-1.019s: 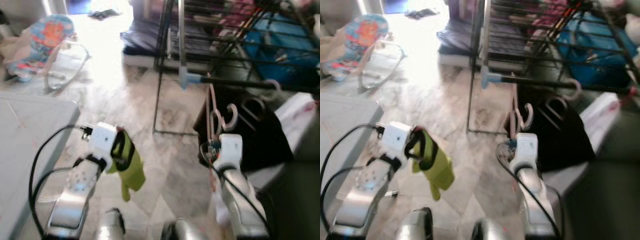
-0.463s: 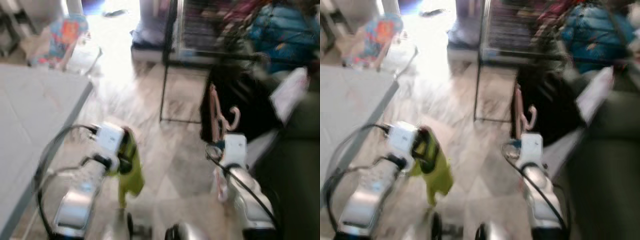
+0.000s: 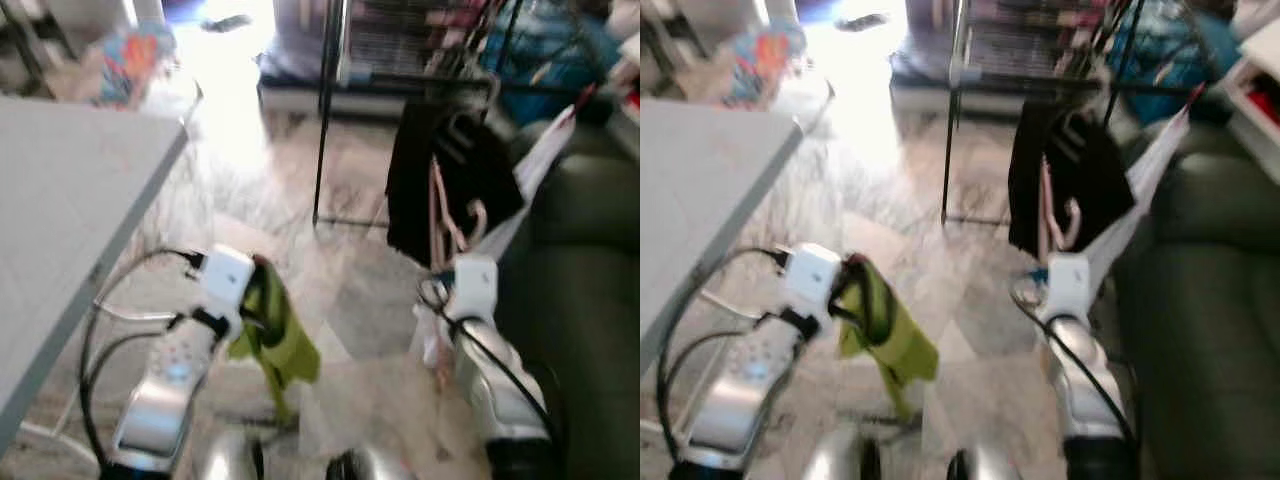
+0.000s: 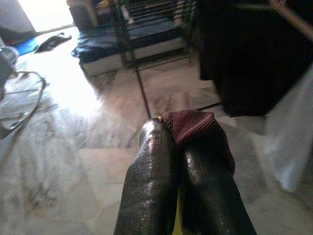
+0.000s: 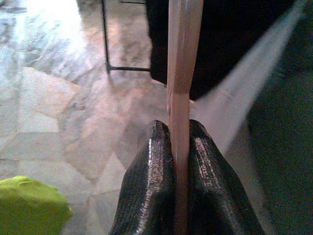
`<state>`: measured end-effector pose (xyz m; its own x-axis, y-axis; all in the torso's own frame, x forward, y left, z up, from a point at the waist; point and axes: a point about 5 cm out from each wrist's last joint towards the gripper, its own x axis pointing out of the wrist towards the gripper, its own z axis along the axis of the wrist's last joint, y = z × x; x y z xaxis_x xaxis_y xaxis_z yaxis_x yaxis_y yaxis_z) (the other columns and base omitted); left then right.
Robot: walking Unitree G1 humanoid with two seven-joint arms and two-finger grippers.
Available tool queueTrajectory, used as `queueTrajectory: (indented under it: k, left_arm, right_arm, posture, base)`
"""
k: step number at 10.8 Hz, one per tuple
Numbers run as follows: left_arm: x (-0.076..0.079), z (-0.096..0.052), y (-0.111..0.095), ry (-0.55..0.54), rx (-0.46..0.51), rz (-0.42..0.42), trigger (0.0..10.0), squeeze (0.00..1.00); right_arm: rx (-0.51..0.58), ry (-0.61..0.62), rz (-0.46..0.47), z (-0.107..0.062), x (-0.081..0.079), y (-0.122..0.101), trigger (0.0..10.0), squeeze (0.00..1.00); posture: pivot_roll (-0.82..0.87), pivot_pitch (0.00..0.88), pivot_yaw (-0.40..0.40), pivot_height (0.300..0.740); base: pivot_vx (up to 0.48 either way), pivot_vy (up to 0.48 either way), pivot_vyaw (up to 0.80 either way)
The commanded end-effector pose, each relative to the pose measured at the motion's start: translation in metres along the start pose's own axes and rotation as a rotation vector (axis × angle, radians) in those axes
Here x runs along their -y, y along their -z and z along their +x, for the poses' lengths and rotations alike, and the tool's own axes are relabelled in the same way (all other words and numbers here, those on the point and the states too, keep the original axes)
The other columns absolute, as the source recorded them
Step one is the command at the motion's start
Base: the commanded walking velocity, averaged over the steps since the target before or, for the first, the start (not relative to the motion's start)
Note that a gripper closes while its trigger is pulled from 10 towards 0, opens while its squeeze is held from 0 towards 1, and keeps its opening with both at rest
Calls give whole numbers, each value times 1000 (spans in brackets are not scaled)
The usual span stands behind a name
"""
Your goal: Hang hanger
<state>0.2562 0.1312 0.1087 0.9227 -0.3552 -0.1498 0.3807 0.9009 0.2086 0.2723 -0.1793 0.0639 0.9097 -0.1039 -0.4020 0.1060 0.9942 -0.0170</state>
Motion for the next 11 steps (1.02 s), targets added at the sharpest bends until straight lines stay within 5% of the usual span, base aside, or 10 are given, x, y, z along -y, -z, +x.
queueTrajectory:
  k: [1,11]
  left_arm:
    - [-3,0,-5,-7,20,26,10000,0]
    - [0,6,-10,58,49,0,10000,0]
  right_arm:
    - [1,1,7,2,-1,-3,10000,0]
    - [-8,0,5,7,-2,-6,10000,0]
  posture:
    - [22,80,-80,740]
    - [14,79,-85,740]
  base:
    - [-270,0,0]
    - [0,0,-800]
